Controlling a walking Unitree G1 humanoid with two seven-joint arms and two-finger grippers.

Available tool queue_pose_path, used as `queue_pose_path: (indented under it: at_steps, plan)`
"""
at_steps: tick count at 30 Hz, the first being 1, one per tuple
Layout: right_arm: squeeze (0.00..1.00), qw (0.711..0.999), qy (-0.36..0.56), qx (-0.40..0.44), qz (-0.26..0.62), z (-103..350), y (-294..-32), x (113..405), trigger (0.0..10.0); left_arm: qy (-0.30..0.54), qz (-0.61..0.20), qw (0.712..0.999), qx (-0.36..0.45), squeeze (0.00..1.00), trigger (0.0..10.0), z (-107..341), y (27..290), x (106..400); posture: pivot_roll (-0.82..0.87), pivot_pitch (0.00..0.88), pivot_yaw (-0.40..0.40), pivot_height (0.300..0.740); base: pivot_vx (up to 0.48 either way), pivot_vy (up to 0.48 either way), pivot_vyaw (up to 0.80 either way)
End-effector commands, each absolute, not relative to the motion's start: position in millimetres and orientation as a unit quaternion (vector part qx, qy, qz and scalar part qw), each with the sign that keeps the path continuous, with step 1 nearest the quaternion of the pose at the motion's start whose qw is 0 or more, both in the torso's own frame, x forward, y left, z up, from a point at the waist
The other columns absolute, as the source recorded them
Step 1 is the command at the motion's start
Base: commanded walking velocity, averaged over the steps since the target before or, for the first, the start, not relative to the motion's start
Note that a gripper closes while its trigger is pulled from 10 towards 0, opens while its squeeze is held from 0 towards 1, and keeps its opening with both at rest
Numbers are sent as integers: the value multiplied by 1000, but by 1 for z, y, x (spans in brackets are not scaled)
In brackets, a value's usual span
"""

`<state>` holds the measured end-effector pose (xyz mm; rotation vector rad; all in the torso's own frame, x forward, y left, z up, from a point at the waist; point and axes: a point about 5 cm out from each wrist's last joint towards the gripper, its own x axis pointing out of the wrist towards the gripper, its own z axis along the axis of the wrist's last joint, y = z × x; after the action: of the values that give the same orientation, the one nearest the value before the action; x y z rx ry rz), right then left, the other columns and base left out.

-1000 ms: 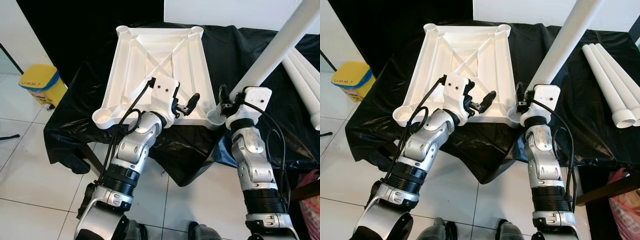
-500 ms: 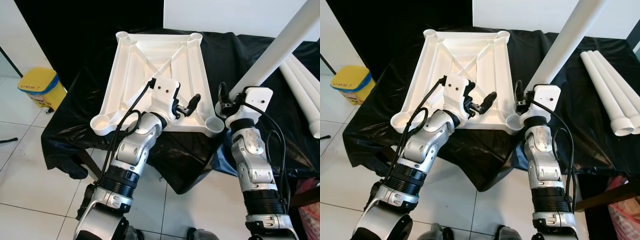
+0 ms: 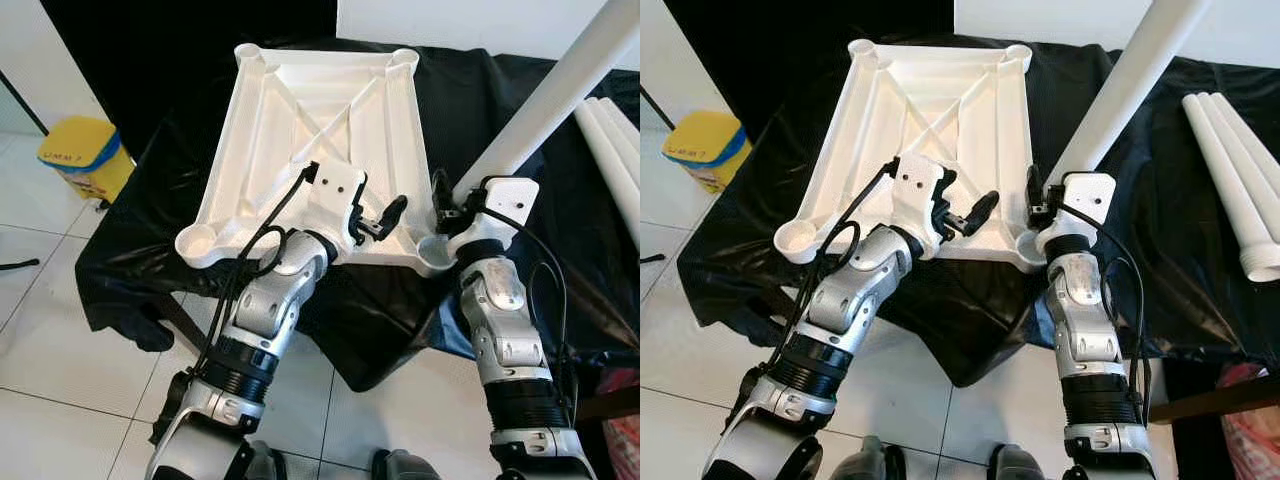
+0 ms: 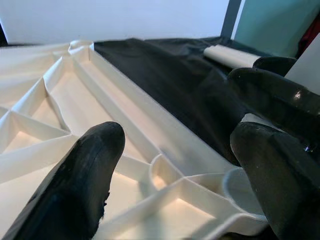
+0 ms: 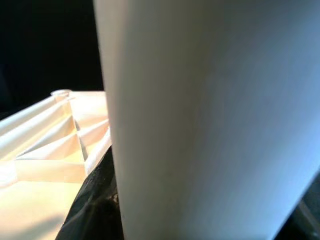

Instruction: Building children table

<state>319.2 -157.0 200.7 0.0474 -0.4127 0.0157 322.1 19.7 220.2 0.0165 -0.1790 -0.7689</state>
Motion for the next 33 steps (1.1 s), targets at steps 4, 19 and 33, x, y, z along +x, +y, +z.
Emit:
queue_pose_path:
  at_steps: [4, 19, 33]
  plan:
    - [0, 978, -208, 29, 10, 198, -157, 316, 10000, -88, -430, 899, 11, 0, 10000, 219, 15, 314, -47, 110, -22, 740, 0, 0, 0]
    - [0, 977, -209, 29, 13, 198, -157, 317, 10000, -87, -448, 890, 10, 0, 10000, 219, 15, 308, -39, 120, -28, 740, 0, 0, 0]
    - [0, 978, -208, 28, 15, 198, -158, 317, 10000, -83, -428, 900, -11, 0, 10000, 221, 22, 313, -38, 128, -31, 740, 57, 0, 0]
